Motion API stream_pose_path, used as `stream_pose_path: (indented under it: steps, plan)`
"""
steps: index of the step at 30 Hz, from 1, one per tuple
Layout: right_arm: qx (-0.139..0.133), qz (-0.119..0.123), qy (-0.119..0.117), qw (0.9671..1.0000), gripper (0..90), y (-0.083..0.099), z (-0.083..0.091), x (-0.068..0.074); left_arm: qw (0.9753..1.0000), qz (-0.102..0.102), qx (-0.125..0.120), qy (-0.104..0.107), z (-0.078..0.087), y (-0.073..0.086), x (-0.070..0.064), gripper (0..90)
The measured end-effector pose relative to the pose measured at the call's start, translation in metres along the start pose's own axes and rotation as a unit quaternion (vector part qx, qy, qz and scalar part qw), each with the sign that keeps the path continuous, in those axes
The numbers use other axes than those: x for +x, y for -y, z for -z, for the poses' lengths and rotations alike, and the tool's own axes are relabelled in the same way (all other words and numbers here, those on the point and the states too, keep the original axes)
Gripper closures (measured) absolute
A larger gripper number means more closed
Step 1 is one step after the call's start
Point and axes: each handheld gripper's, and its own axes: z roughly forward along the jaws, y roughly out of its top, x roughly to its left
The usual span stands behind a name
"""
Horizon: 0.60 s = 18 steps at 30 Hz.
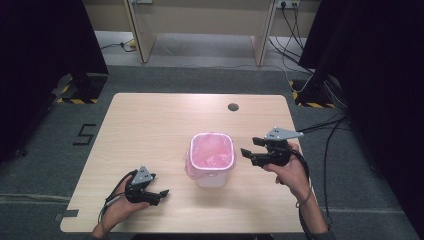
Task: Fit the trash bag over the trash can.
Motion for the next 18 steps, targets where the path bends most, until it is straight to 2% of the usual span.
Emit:
stream_pose_path:
  steps: [6,18]
  plan:
    - [-0.005,-0.021,0.011,0.9997,35.8,0.019,0.004,-0.006,1.0000,0.001,-0.001,0.000,0.000,0.000,0.000,17.6]
    - [-0.011,-0.049,0.031,0.9983,34.2,0.037,0.003,-0.013,1.0000,-0.001,0.000,-0.001,0.000,0.000,0.000,17.2]
